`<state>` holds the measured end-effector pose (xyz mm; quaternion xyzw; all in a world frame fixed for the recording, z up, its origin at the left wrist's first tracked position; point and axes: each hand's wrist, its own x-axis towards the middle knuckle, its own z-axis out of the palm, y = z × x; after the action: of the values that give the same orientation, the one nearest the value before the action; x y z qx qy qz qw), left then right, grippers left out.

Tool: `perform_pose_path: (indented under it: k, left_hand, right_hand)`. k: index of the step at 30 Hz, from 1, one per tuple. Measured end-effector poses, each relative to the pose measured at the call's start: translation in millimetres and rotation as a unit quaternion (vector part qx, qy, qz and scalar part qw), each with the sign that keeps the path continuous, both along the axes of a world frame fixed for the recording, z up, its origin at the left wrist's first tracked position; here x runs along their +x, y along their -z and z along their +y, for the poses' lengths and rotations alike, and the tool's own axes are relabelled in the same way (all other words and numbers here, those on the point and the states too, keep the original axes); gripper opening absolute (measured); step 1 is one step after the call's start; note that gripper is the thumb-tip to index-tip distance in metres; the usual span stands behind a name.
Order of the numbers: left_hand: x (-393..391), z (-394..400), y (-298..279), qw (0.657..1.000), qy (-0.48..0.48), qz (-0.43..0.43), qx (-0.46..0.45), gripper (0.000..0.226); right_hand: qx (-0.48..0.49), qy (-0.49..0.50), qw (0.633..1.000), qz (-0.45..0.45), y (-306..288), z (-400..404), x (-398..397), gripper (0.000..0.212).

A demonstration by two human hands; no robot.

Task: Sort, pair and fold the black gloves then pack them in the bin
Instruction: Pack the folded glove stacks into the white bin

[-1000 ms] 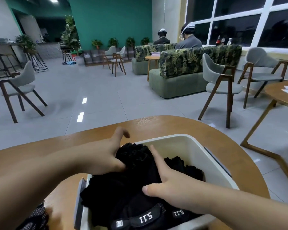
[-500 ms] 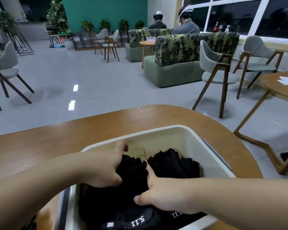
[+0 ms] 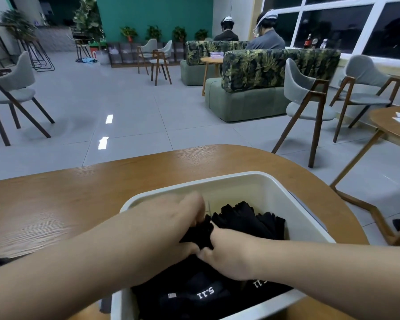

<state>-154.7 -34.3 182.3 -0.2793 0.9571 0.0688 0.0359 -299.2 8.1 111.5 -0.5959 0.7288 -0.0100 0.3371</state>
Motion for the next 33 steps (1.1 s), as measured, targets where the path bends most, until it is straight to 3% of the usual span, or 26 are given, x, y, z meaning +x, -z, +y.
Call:
perform_pose_path:
  k: [4,6,9,11,14,15,18,21,23,28,33]
  left_hand:
    - [4.0,14.8,17.4,0.999,0.028,-0.029,0.010,0.022]
    - [5.6,16.2,24.4,0.998,0.012,-0.045,-0.033,0.019]
    - [8.7,15.4,34.4,0.995,0.047,0.019,-0.085,0.022]
    - [8.9,11.2,44.8,0.984,0.108,0.032,-0.139,0.020]
    - [1.1,15.1,49.8,0.970,0.144,0.038,-0.191,0.010]
    - [-1.2,16.8,50.7,0.973,0.135,0.029,-0.183,0.011]
    - [-4.8,17.6,64.1,0.987,0.091,-0.014,-0.135,0.042]
    - [-1.4,20.8,68.4,0.997,-0.015,-0.031,-0.062,0.067]
    - [-2.6,21.0,63.8,0.994,-0.061,-0.087,-0.038,0.073]
    - [-3.1,26.3,75.2,0.972,-0.046,-0.226,0.054,0.074]
    - [-5.7,21.5,82.6,0.966,-0.049,-0.240,0.089,0.080]
  right_hand:
    - [-0.032,-0.008,0.999,0.016,-19.5,5.2,-8.9,0.039]
    - [-0.064,-0.031,0.997,0.036,-32.5,11.0,-17.5,0.030]
    - [-0.116,-0.097,0.983,0.103,-39.7,18.8,-34.9,0.024]
    - [-0.101,-0.170,0.968,0.156,-34.4,23.6,-47.0,0.041]
    - [-0.007,-0.219,0.962,0.162,-22.8,30.8,-55.6,0.081]
    - [0.018,-0.221,0.962,0.160,-19.5,32.3,-55.2,0.089]
    - [0.055,-0.219,0.959,0.169,-11.7,30.7,-53.6,0.098]
    - [0.093,-0.205,0.961,0.161,-12.2,26.3,-54.5,0.100]
    - [0.106,-0.202,0.961,0.157,-11.5,24.0,-55.3,0.102]
    - [0.119,-0.191,0.962,0.156,-7.7,23.5,-52.9,0.101]
    - [0.117,-0.176,0.963,0.166,-4.0,22.3,-52.5,0.103]
